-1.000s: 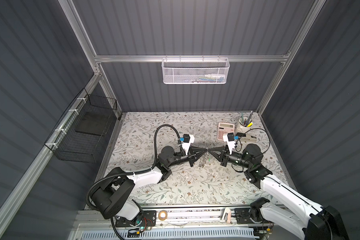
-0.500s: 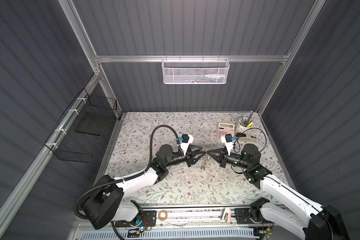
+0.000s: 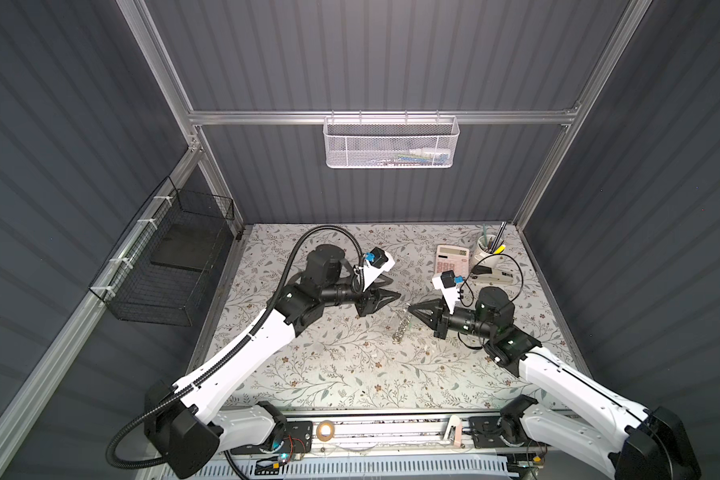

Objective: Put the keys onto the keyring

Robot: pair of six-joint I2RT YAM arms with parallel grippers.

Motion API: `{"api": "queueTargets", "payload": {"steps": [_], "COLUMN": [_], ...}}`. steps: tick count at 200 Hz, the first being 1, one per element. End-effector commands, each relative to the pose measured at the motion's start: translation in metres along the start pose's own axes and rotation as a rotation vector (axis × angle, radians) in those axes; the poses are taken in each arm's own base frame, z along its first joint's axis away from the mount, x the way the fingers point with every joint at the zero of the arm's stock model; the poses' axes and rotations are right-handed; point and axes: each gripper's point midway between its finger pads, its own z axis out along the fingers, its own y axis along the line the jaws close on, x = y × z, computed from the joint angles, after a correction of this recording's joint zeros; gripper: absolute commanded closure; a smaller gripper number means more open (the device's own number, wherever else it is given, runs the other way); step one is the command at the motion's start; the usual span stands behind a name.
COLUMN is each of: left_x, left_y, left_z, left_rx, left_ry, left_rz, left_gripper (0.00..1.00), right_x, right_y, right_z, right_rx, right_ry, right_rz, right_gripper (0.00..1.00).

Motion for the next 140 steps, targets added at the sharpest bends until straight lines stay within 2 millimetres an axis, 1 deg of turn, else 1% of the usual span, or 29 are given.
{"api": "queueTargets", "payload": {"steps": [1,7,11,13,16,29,57,106,140], "left_x": [0.04,0.04,0.044,0.035,0.032,0.03,0.032,0.039,0.044], "left_y": [-0.018,-0.016,-0.016,-0.015,-0.014,-0.014,-0.014,-0.027,-0.024], "left_z": [0.004,0.005,0.007,0.006,0.006,0.01,0.016,0.03,0.037], "left_rx": [0.136,0.142,0.151,0.15,0.151,0.172,0.203,0.283,0.29], "left_ry": [0.224,0.241,0.257,0.244,0.242,0.253,0.275,0.31,0.331], "left_rz": [-0.015,-0.015,-0.02,-0.006,0.0,0.001,-0.015,-0.036,-0.039], "left_gripper": [0.56,0.57,0.57,0.58,0.58,0.6,0.62,0.64,0.65], "right_x": [-0.014,-0.014,-0.014,-0.013,-0.014,-0.013,-0.014,-0.013,-0.012], "right_y": [0.008,0.009,0.009,0.009,0.009,0.011,0.012,0.012,0.012], "right_z": [0.003,0.003,0.003,0.003,0.003,0.003,0.003,0.005,0.005], "right_rx": [-0.013,-0.017,-0.017,-0.018,-0.018,-0.02,-0.024,-0.025,-0.022], "right_ry": [-0.018,-0.016,-0.016,-0.014,-0.015,-0.013,-0.015,-0.01,-0.011], "right_rz": [-0.06,-0.061,-0.063,-0.063,-0.064,-0.066,-0.07,-0.068,-0.07], "right_gripper": [1.0,1.0,1.0,1.0,1.0,1.0,1.0,1.0,1.0]}}
